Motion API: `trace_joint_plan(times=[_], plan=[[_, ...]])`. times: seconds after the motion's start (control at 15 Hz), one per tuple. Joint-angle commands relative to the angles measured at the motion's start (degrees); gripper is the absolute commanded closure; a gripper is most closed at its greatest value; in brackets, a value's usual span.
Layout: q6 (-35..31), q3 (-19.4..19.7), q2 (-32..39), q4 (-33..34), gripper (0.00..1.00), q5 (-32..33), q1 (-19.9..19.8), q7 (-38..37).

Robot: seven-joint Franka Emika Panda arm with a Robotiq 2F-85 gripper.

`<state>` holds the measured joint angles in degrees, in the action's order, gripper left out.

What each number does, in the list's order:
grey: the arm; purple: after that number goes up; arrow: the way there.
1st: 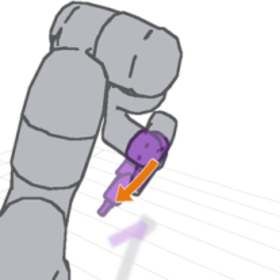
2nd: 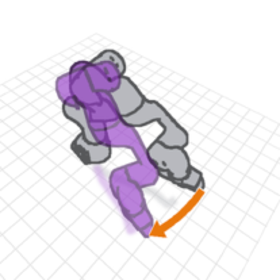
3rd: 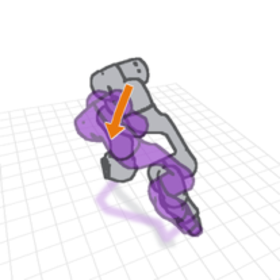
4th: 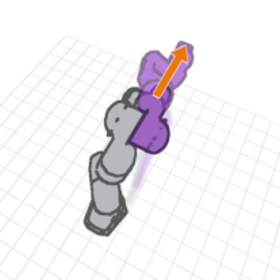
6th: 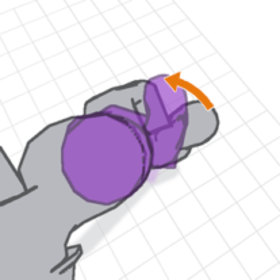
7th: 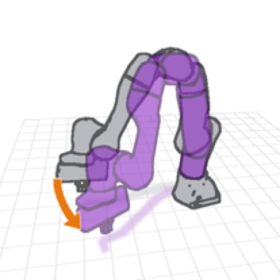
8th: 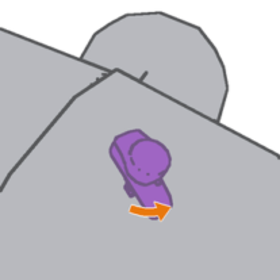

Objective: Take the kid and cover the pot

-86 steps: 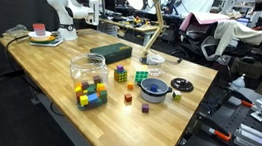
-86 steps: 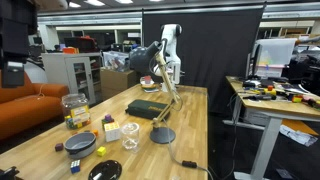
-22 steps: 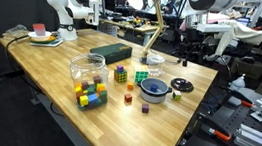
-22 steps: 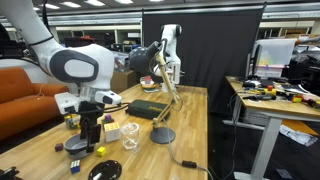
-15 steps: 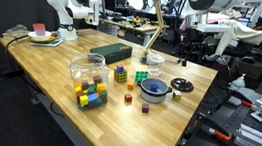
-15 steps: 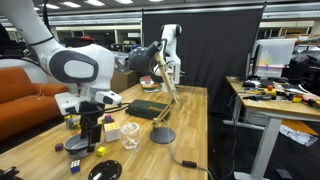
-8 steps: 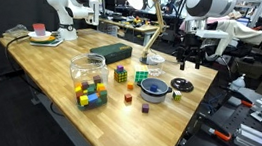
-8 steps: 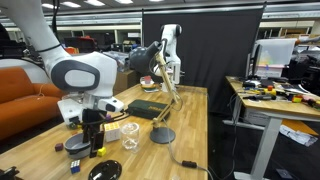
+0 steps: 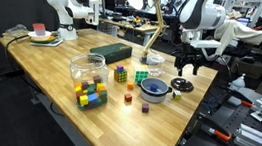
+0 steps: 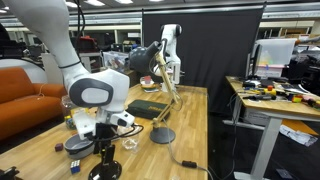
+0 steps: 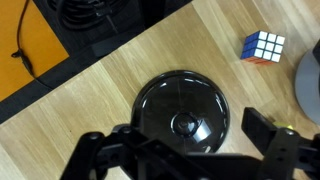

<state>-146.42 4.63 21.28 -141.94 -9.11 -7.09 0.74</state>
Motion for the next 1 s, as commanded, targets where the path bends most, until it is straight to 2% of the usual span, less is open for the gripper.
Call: trace_joint_plan(times=[0.0, 0.33, 0.4, 0.47, 0.53, 0.93], plan=[[0.9, -1.2, 4.3, 3.2, 0.0, -1.4, -1.6, 1.7], [1.3, -1.4, 8.1, 5.6, 0.0, -1.3, -2.2, 1.6], [1.2, -1.5, 8.4, 5.9, 0.04, -1.3, -2.3, 1.7], [1.2, -1.7, 8.6, 6.2, 0.1, -1.4, -2.5, 1.8], [1.2, -1.8, 8.8, 6.5, 0.28, -1.5, -2.6, 1.8], [0.9, -2.3, 8.9, 6.8, 0.67, -1.6, -3.0, 2.0]])
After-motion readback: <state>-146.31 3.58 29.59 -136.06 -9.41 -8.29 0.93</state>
